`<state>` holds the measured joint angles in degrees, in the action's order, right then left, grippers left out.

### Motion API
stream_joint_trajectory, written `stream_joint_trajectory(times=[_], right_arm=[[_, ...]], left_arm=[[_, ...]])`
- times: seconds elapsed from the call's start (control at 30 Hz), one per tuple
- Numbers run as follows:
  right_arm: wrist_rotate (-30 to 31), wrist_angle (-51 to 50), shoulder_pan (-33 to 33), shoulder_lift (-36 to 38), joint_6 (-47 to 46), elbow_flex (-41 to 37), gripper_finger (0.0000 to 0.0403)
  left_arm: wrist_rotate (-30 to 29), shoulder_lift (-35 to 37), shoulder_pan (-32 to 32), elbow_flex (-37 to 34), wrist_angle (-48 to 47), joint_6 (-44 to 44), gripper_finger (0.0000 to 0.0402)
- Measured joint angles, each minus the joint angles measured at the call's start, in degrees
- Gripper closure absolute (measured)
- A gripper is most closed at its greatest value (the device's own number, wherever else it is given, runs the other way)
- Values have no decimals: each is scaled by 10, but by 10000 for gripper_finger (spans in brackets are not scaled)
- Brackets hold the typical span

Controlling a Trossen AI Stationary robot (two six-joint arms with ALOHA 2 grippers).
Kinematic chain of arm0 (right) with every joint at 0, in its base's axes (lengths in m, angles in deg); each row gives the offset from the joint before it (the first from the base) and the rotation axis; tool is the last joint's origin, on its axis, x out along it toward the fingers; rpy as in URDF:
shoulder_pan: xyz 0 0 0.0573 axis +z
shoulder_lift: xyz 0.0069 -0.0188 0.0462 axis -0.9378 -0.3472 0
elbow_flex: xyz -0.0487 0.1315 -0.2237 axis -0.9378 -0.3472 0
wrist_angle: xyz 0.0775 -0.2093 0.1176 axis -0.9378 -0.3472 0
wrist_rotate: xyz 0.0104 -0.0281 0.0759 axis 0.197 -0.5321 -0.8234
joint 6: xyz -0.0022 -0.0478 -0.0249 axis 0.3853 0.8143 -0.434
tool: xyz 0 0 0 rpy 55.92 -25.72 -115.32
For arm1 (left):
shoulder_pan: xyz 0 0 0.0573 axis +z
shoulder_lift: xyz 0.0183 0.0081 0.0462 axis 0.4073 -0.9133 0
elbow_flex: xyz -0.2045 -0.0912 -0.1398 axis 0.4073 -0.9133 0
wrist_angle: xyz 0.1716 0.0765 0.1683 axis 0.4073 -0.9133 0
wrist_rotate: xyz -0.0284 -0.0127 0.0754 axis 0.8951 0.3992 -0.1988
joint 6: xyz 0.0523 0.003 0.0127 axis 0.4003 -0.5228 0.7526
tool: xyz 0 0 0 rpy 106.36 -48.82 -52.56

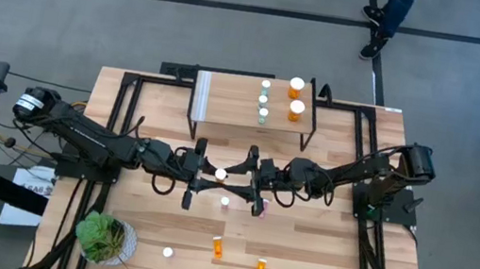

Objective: Pick and place medicine bottles onto shelf by color
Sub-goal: Put the bottom right small orange pill bottle on the shelf

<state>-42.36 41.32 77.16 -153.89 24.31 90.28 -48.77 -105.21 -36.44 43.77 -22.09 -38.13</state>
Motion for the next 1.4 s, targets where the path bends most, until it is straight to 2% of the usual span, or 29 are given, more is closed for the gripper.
stream_joint_trajectory(times=[0.23, 0.57, 1.03, 1.17, 1.4], right_arm=[[26, -8, 7, 0, 1, 11, 185], [56, -142, 15, 2, 8, 71, 216], [57, -162, 15, 2, -7, 71, 261], [57, -160, 15, 2, -7, 71, 268], [61, -160, 13, 0, -9, 71, 270]], left_arm=[[-9, 0, 0, 0, 0, -11, 321], [-23, -1, 0, -1, -14, -16, 321], [-30, -1, 0, -1, -12, -18, 319], [-39, -1, 0, -1, -12, -18, 298], [-48, -1, 0, -1, -26, -16, 220]])
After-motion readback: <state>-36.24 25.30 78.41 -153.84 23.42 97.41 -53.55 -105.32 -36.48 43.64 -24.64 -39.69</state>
